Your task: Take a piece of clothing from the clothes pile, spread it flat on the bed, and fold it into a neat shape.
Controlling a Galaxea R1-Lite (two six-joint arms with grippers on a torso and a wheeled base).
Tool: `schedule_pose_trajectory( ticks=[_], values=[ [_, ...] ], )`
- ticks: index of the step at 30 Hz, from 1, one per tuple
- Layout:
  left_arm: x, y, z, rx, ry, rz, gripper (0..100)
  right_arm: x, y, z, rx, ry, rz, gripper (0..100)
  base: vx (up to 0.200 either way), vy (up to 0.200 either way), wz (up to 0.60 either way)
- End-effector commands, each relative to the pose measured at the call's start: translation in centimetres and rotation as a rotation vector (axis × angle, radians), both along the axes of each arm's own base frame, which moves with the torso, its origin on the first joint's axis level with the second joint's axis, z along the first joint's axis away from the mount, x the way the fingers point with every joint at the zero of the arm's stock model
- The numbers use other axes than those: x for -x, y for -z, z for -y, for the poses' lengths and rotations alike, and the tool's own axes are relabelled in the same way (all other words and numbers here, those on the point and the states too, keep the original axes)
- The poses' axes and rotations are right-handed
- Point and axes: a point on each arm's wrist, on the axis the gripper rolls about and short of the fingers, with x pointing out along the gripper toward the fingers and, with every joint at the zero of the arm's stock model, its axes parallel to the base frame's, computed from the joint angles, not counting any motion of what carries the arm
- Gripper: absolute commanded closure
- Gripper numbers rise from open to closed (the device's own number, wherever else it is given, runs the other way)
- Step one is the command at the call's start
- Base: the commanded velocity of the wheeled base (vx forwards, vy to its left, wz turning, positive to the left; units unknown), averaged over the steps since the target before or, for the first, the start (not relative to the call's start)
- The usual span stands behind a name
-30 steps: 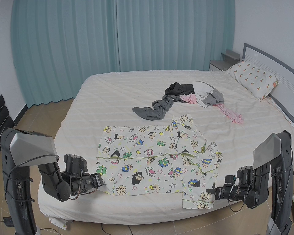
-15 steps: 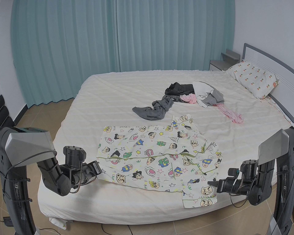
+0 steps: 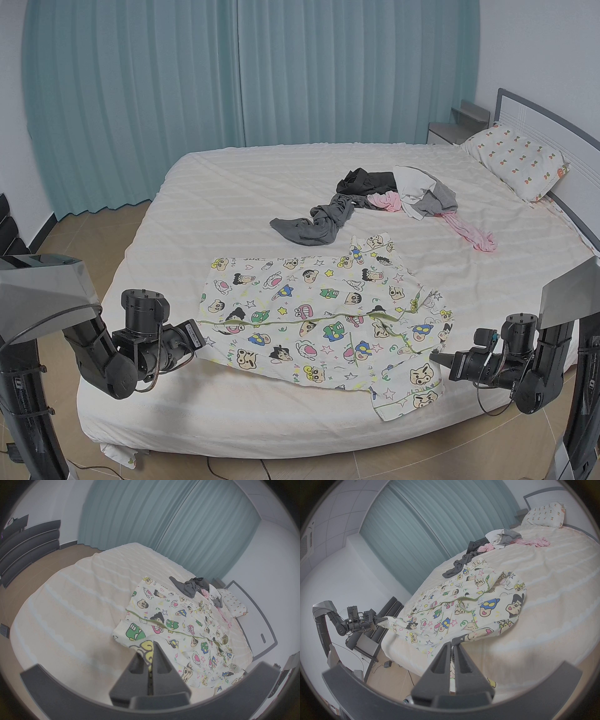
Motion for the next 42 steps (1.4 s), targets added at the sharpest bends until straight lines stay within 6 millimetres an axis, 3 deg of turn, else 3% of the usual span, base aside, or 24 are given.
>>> schedule_pose_trajectory(
  ticks=[1, 8, 12, 13, 27, 28, 34, 42],
  values=[
    [-0.1, -1.0, 0.1, 0.006, 0.002, 0.035, 100, -0.2, -0.1, -0.1, -0.001, -0.003, 0.019, 100, 0.0, 0.0, 0.0],
    [-0.4, -0.9, 0.2, -0.002, 0.003, 0.001, 100, -0.4, 0.6, -0.1, -0.001, -0.004, 0.0, 100, 0.0, 0.0, 0.0],
    [-0.4, -0.7, 0.2, -0.004, 0.003, -0.008, 100, -0.2, 2.2, -0.2, 0.008, -0.005, -0.056, 100, 0.0, 0.0, 0.0],
    [-0.4, -0.7, 0.2, -0.004, 0.003, -0.008, 100, -0.2, 2.5, -0.2, 0.009, -0.005, -0.065, 0, 0.0, 0.0, 0.0],
    [-0.3, -0.6, 0.6, -0.004, 0.013, -0.013, 100, -1.8, 6.4, -2.0, 0.02, -0.07, -0.093, 0, 0.0, 0.0, 0.0],
    [-0.3, -0.6, 0.6, -0.004, 0.013, -0.013, 100, -1.9, 6.3, -2.0, 0.019, -0.071, -0.09, 100, 0.0, 0.0, 0.0],
    [-0.4, -0.6, 0.6, -0.005, 0.014, -0.011, 100, -1.9, 5.5, -1.6, -0.018, -0.109, -0.074, 100, 0.0, 0.0, 0.0],
    [-0.9, -1.1, 0.6, -0.027, -0.031, 0.018, 100, -2.3, 2.7, -1.5, -0.123, -0.148, -0.041, 100, 0.0, 0.0, 0.0]
  ],
)
